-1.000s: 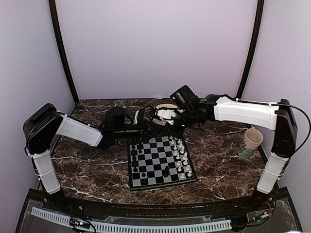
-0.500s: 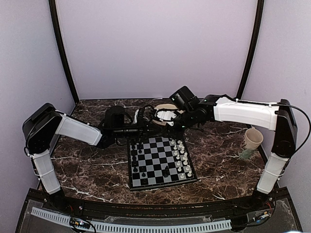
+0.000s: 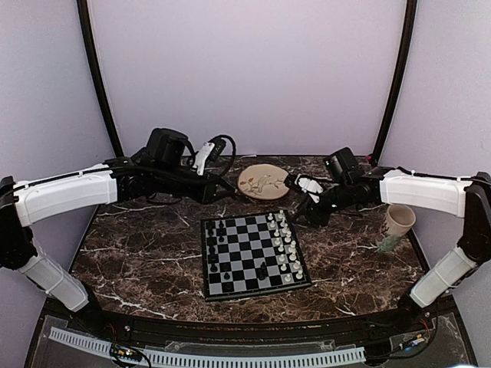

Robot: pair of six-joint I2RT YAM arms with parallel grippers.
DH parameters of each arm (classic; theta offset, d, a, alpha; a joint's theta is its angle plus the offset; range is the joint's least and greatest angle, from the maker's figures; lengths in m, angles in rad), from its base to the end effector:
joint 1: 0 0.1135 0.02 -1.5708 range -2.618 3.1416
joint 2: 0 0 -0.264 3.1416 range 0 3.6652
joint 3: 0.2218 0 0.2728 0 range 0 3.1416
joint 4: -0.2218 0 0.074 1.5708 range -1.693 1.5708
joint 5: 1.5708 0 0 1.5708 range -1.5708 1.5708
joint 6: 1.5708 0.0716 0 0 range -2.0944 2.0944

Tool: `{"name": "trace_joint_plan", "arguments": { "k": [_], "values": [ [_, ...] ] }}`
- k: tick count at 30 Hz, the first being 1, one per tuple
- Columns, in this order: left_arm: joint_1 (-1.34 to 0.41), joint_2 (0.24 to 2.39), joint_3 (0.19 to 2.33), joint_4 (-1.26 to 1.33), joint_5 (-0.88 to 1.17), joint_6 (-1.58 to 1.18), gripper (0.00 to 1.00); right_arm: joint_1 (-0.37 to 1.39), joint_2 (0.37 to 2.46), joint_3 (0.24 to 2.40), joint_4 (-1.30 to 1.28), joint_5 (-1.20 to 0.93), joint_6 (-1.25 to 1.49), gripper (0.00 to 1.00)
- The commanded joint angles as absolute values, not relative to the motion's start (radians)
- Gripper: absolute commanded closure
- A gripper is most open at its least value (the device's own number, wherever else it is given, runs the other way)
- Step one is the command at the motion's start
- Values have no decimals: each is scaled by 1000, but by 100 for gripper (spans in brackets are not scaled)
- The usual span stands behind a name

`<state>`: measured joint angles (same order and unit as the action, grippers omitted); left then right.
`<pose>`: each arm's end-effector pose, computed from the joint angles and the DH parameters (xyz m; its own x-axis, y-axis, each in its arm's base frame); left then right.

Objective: Set up the chess pieces on the board
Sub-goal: Place the pawn on c7.

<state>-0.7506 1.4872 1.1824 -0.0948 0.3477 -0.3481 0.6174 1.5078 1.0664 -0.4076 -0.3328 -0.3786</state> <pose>0.2759 -0.2907 0.2990 -0.5645 0.0880 -0.8207 0.7215 0.5355 -0.4388 0.2826 0.2294 0.2112 -0.3014 -0.6424 -0.7046 -0.8982 0.4394 -0.0164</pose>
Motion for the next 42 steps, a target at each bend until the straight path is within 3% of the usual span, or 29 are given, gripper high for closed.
{"name": "trace_joint_plan", "arguments": {
  "k": [1, 10, 18, 42],
  "values": [
    [-827, 1454, 1206, -510, 144, -29, 100, 599, 1491, 985, -277, -424, -381, 52],
    [-961, 1446, 1148, -719, 81, -21, 100, 595, 1511, 988, -283, -434, -394, 53],
    [-1053, 1489, 1075, -681, 33, -41, 100, 595, 1525, 996, -302, -445, -413, 53],
    [-1064, 1628, 1030, -535, 23, -85, 100, 595, 1540, 1000, -322, -434, -428, 53]
  ]
}}
